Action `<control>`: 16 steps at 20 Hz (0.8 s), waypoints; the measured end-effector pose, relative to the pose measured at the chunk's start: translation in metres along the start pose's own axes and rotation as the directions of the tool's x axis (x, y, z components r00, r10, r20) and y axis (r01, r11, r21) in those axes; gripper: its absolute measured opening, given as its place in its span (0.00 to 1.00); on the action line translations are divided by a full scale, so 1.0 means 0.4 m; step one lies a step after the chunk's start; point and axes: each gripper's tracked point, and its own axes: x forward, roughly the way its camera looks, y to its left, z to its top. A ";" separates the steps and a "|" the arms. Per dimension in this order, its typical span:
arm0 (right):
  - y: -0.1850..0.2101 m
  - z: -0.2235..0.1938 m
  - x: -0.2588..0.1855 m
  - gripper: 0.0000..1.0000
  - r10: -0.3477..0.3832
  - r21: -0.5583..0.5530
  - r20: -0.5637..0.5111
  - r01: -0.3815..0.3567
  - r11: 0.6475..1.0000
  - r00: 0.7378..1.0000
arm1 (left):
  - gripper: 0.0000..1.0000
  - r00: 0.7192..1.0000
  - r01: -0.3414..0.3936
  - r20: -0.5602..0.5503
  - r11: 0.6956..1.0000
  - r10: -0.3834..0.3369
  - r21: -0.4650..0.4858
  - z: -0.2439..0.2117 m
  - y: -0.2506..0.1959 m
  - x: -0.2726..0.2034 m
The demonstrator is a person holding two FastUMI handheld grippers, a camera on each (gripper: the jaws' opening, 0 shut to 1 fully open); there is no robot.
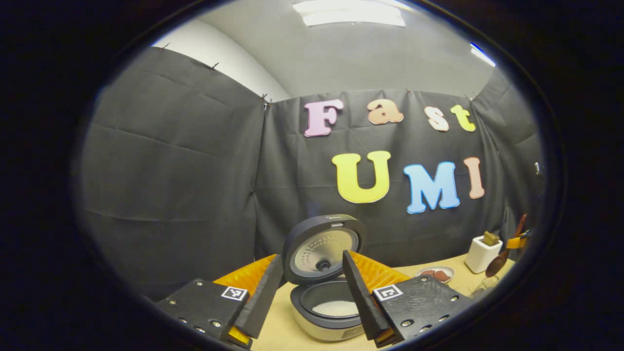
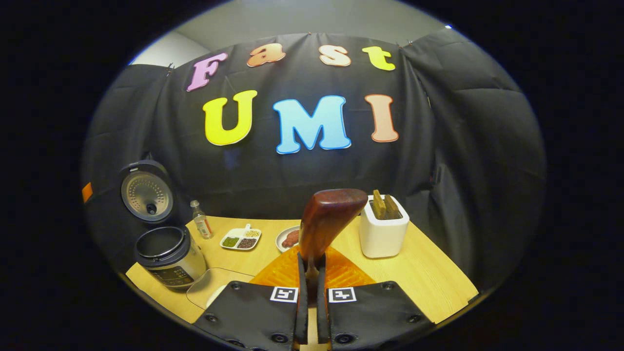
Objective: Close the left gripper, press the button to open the rice cooker; take a wooden spoon from the chopstick holder with the right hand, scoop a spoonful of rice and pour it into the rice cooker, then put the wooden spoon back into the chopstick holder.
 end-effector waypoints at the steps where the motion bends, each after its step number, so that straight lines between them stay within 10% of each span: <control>1: 0.024 -0.003 0.005 0.08 0.014 -0.011 0.001 -0.014 1.000 1.000 | 0.78 1.000 -0.001 -0.001 1.000 0.001 -0.001 0.000 0.009 0.002; 16: 0.310 -0.184 0.105 0.08 0.155 -0.162 -0.126 -0.174 0.971 0.980 | 0.77 0.997 -0.063 -0.048 0.998 0.063 0.007 -0.075 0.158 0.043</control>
